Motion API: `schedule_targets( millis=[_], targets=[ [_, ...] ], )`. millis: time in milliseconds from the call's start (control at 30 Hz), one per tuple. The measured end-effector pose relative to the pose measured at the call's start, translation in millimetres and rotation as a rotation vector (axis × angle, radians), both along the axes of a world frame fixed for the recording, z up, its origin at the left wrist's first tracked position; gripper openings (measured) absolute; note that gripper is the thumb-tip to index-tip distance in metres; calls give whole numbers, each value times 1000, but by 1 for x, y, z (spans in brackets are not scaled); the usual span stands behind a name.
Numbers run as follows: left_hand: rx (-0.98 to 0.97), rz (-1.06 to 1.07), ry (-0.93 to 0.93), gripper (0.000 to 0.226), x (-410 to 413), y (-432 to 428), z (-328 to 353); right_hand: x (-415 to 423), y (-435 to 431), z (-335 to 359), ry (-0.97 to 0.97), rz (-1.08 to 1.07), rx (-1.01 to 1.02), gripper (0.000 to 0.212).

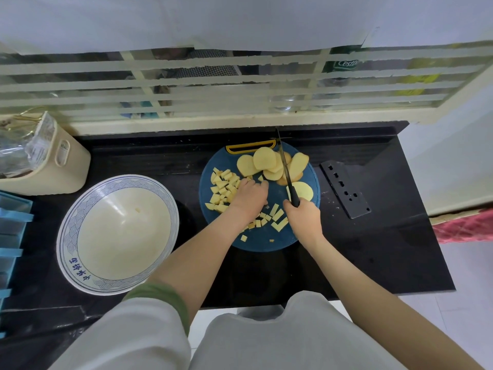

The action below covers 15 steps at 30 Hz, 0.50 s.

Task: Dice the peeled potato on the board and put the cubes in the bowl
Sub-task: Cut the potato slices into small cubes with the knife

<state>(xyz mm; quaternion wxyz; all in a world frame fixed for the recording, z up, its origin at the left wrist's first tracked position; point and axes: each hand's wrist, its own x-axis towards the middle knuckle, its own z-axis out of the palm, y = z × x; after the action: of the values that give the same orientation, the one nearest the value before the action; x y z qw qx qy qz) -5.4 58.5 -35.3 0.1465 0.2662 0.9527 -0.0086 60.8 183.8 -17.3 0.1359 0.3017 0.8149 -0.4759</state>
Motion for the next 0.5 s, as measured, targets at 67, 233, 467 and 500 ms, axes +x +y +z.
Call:
schedule_targets(
  millis=[67, 233, 467, 500],
  targets=[
    [16, -10, -10, 38, -1, 0, 2, 0, 0, 1, 2, 4, 7, 31],
    [-86, -70, 78, 38, 3, 1, 8, 1, 2, 1, -4, 1, -5, 28],
    [-48, -42, 113, 41, 18, 18, 13, 7, 10, 1, 1, -22, 24, 31],
    [-76, -22, 65, 44, 20, 22, 11, 8, 11, 1, 4, -29, 23, 31]
  ],
)
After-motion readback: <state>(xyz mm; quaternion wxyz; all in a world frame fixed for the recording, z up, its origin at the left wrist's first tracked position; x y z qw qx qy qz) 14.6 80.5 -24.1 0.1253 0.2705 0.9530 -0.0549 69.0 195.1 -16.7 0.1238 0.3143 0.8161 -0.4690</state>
